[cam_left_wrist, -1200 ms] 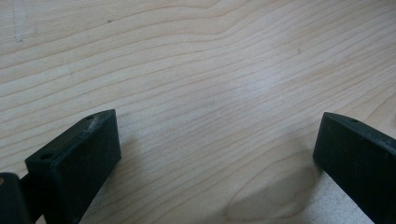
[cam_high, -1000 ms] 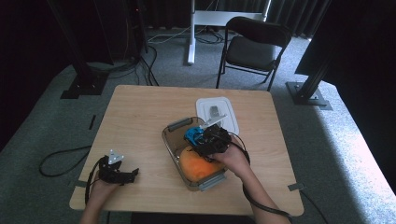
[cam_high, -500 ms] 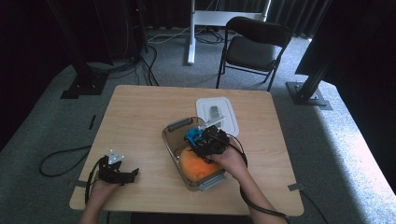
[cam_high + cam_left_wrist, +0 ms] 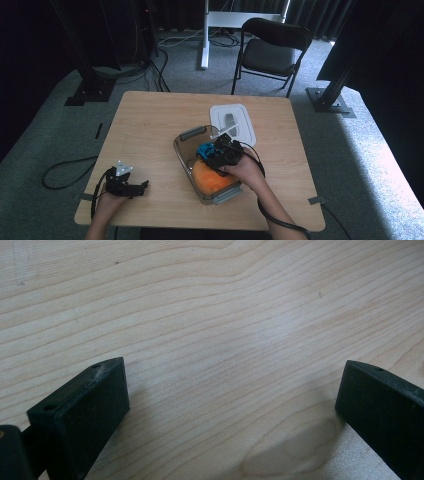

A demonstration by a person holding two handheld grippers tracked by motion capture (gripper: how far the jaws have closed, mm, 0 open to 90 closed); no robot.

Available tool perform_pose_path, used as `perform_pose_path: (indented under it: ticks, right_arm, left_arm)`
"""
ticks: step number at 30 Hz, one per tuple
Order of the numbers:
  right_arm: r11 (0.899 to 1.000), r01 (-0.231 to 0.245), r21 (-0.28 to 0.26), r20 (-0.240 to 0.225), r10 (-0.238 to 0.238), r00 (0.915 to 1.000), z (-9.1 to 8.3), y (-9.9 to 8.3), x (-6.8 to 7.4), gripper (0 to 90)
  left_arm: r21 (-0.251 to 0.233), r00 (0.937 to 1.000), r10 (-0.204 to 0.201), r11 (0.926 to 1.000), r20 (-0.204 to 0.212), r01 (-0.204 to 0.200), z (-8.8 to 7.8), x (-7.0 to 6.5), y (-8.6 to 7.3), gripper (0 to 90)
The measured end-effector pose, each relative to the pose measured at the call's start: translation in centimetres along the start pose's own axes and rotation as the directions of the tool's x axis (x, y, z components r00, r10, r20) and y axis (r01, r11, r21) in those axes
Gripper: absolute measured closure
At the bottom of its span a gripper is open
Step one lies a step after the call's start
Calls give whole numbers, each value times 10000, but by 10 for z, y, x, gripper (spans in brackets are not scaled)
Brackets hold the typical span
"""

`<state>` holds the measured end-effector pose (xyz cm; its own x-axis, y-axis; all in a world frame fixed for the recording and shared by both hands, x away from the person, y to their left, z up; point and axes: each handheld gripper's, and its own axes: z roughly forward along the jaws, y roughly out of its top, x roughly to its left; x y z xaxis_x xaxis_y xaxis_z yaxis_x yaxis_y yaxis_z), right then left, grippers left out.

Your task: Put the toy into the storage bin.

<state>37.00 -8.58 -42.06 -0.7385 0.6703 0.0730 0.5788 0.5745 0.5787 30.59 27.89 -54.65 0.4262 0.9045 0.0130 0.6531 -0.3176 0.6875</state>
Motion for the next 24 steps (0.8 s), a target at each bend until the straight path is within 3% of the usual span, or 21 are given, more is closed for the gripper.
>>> perform_pose_path:
  ticks: [2, 8, 12, 14, 16, 19, 22, 24]
  right_arm:
    - [9994, -151, -315, -26, 150, 9999, -3, 0, -1, 245]
    - [9986, -342, -400, -205, 334, 9992, -5, -1, -3, 175]
    - [9962, -420, -769, -150, 409, 9990, -12, -2, -5, 146]
    - [9942, -474, -961, -340, 443, 9984, -16, -3, -8, 116]
    - [9908, -678, -1170, -196, 659, 9976, -20, -4, -12, 117]
    - [9869, -530, -1522, 43, 543, 9985, -25, -7, -18, 133]
    - [9852, -517, -1632, -355, 465, 9983, -28, -10, -26, 135]
    - [9839, -575, -1690, -351, 523, 9980, -29, -11, -28, 135]
  left_arm:
    - [-1, 10000, 7, 10000, 3, -7, 0, 0, 0, 11]
    - [2, 10000, 18, 10000, 11, -18, 0, 0, 0, 11]
    - [3, 10000, 16, 10000, 10, -16, 0, 0, 0, 11]
    - [4, 10000, 19, 10000, 7, -19, 0, 0, 0, 11]
    - [4, 10000, 19, 10000, 7, -19, 0, 0, 0, 11]
    - [5, 10000, 15, 10000, 5, -15, 0, 0, 0, 11]
    - [5, 10000, 15, 10000, 3, -15, 0, 0, 0, 11]
    - [5, 10000, 15, 10000, 3, -15, 0, 0, 0, 11]
